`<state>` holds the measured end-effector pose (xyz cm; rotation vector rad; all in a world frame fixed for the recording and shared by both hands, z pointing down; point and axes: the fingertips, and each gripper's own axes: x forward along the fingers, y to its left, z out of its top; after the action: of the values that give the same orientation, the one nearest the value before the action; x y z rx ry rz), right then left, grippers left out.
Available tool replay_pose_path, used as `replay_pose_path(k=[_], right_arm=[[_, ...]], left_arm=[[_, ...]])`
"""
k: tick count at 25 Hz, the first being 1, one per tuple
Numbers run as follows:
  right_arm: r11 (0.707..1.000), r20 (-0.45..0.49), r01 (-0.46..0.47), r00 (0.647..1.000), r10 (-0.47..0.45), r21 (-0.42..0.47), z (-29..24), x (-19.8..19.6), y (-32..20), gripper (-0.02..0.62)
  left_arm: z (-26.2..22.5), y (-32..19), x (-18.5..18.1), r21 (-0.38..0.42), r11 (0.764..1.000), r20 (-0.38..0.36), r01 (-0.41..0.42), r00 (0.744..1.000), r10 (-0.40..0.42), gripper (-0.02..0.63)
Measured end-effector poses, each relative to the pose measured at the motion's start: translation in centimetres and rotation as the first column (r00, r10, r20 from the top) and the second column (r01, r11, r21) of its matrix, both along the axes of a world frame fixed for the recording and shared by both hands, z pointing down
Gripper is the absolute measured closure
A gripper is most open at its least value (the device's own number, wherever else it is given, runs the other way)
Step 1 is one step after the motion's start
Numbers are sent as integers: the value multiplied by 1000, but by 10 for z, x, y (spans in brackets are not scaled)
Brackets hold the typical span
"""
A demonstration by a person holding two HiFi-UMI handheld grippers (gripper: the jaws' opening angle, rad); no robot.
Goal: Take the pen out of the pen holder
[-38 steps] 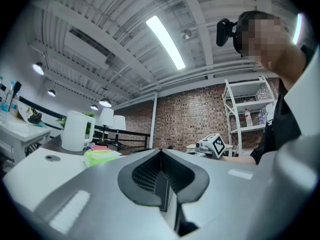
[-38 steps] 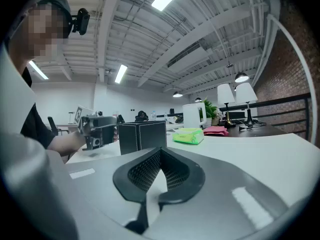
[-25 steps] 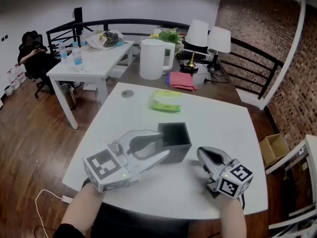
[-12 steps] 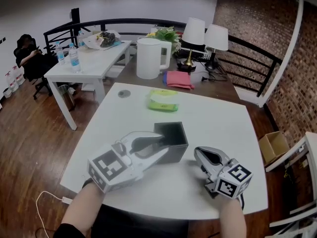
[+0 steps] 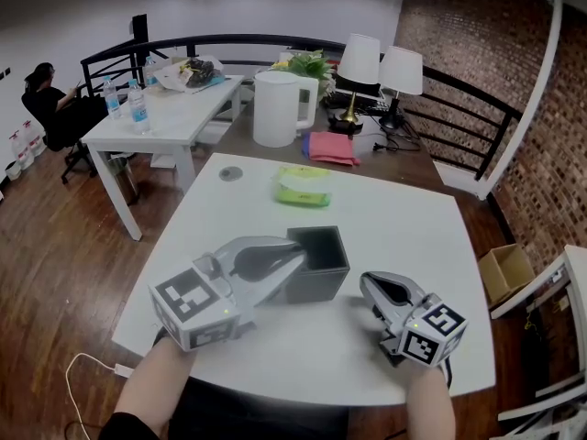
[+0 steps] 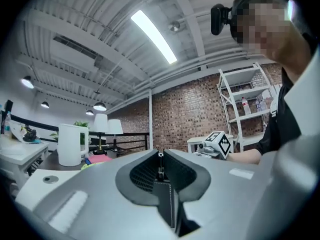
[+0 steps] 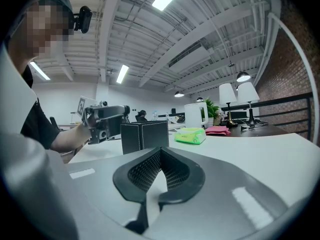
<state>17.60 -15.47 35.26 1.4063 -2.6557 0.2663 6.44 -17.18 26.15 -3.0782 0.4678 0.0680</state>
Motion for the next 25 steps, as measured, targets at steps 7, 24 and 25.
replay_pose_path(k=[7, 24, 25], right_arm=[[1000, -1, 0, 1000, 0, 1, 0, 0, 0, 581], [1000, 1, -1, 1000, 1, -2, 0, 2, 0, 581], [1000, 3, 0, 1000, 0, -2, -1, 1, 1, 581]], left_arm=[[-40, -7, -35, 87, 989, -183, 119, 978, -101, 575], [-7, -39, -89, 483, 808, 69, 338, 905, -419, 575], [13, -42, -85, 549, 782, 155, 297, 883, -444, 575]])
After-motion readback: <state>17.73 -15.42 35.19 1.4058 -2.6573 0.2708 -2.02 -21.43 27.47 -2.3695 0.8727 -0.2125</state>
